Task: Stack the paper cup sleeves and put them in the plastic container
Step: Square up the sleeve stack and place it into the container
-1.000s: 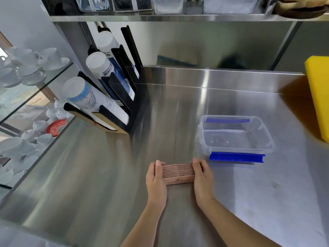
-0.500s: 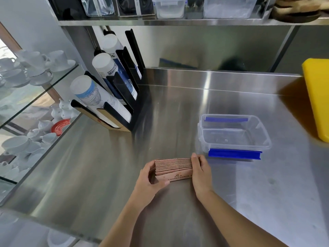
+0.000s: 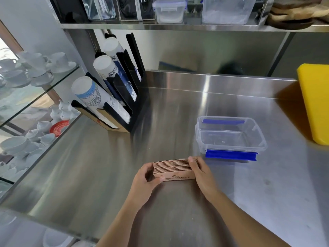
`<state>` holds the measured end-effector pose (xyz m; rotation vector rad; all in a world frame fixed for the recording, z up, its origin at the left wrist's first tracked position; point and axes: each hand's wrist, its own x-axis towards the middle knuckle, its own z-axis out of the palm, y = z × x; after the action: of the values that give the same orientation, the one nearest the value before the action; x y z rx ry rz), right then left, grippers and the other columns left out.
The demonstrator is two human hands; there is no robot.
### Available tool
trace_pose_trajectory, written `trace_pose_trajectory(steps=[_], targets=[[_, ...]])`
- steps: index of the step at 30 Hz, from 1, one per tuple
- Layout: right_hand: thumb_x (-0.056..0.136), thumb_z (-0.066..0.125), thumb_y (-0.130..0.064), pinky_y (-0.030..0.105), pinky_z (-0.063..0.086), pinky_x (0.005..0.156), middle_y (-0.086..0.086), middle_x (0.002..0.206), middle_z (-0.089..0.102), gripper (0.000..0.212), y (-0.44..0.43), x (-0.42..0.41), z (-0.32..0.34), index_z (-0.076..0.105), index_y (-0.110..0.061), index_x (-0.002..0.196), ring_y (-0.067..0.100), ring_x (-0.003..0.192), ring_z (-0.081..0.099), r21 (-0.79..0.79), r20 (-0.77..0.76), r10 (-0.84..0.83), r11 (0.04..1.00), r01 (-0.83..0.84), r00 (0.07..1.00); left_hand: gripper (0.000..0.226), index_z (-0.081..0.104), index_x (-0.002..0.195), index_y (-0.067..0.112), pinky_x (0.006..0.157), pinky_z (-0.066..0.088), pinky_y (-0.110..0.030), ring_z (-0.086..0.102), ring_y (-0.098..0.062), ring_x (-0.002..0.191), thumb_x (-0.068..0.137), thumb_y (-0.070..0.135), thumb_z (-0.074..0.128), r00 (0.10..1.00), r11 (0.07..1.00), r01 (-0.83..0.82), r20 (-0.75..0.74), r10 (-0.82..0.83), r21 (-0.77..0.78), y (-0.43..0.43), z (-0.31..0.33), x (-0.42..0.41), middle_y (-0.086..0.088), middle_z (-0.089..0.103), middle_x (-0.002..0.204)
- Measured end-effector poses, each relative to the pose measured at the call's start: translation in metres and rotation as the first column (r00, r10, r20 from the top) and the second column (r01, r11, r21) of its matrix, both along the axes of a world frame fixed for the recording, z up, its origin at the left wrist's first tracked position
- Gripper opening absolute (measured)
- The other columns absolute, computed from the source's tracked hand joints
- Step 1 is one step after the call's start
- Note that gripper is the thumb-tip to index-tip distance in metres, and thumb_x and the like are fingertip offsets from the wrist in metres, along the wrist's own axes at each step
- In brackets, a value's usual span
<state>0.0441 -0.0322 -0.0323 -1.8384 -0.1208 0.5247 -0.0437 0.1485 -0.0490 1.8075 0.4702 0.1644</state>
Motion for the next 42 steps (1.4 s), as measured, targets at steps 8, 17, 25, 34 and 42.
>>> trace_pose_trajectory(steps=[8, 17, 25, 34, 42], targets=[[0.077, 0.069, -0.004, 0.006, 0.048, 0.077, -0.017, 0.107, 0.062, 0.049, -0.031, 0.021, 0.011, 0.051, -0.024, 0.119, -0.007, 0.095, 0.06, 0.007, -0.004, 0.291, 0.957, -0.291, 0.957, 0.042, 0.06, 0.095, 0.04, 0.084, 0.048, -0.017, 0.064, -0.003, 0.096, 0.068, 0.014, 0.078, 1.0, 1.0, -0.003, -0.001, 0.003, 0.001, 0.0, -0.001, 0.001, 0.018, 0.071, 0.099], [0.078, 0.068, -0.004, 0.011, 0.05, 0.076, -0.017, 0.1, 0.066, 0.038, -0.031, 0.018, 0.011, 0.054, -0.035, 0.095, -0.003, 0.094, 0.062, 0.049, -0.024, 0.179, 0.983, -0.178, 0.984, 0.049, 0.061, 0.092, 0.04, 0.089, 0.048, -0.023, 0.065, -0.009, 0.096, 0.066, 0.002, 0.077, 1.0, 1.0, 0.0, -0.015, -0.001, -0.024, 0.006, 0.001, 0.003, 0.013, 0.07, 0.101], [0.072, 0.071, 0.004, 0.017, 0.056, 0.069, -0.009, 0.088, 0.072, 0.034, -0.032, 0.012, 0.016, 0.052, -0.019, 0.089, 0.007, 0.083, 0.069, 0.187, -0.064, 0.009, 0.982, 0.003, 0.998, 0.044, 0.067, 0.094, 0.032, 0.074, 0.052, -0.016, 0.068, -0.009, 0.085, 0.066, -0.001, 0.075, 0.999, 0.989, -0.026, 0.033, 0.031, -0.144, 0.002, 0.012, 0.005, 0.014, 0.076, 0.087], [0.076, 0.068, 0.003, 0.01, 0.046, 0.04, -0.004, 0.07, 0.073, 0.029, -0.054, 0.035, 0.066, 0.046, -0.016, 0.078, 0.005, 0.058, 0.069, 0.308, -0.002, -0.291, 0.91, 0.278, 0.957, 0.034, 0.045, 0.068, 0.012, 0.047, 0.045, -0.011, 0.068, -0.006, 0.059, 0.067, -0.011, 0.071, 0.971, 0.95, -0.097, 0.183, 0.156, -0.296, -0.032, 0.064, 0.054, 0.006, 0.071, 0.055], [0.08, 0.067, -0.005, 0.018, 0.028, 0.033, 0.019, 0.086, 0.067, 0.022, -0.093, 0.08, 0.106, 0.047, -0.011, 0.086, 0.007, 0.031, 0.028, 0.23, -0.082, -0.432, 0.868, 0.439, 0.898, 0.045, 0.03, 0.053, 0.018, 0.037, 0.031, -0.011, 0.046, -0.005, 0.035, 0.075, 0.017, 0.07, 0.986, 0.99, -0.072, 0.141, 0.09, -0.125, -0.085, 0.096, 0.122, 0.006, 0.051, 0.034]])
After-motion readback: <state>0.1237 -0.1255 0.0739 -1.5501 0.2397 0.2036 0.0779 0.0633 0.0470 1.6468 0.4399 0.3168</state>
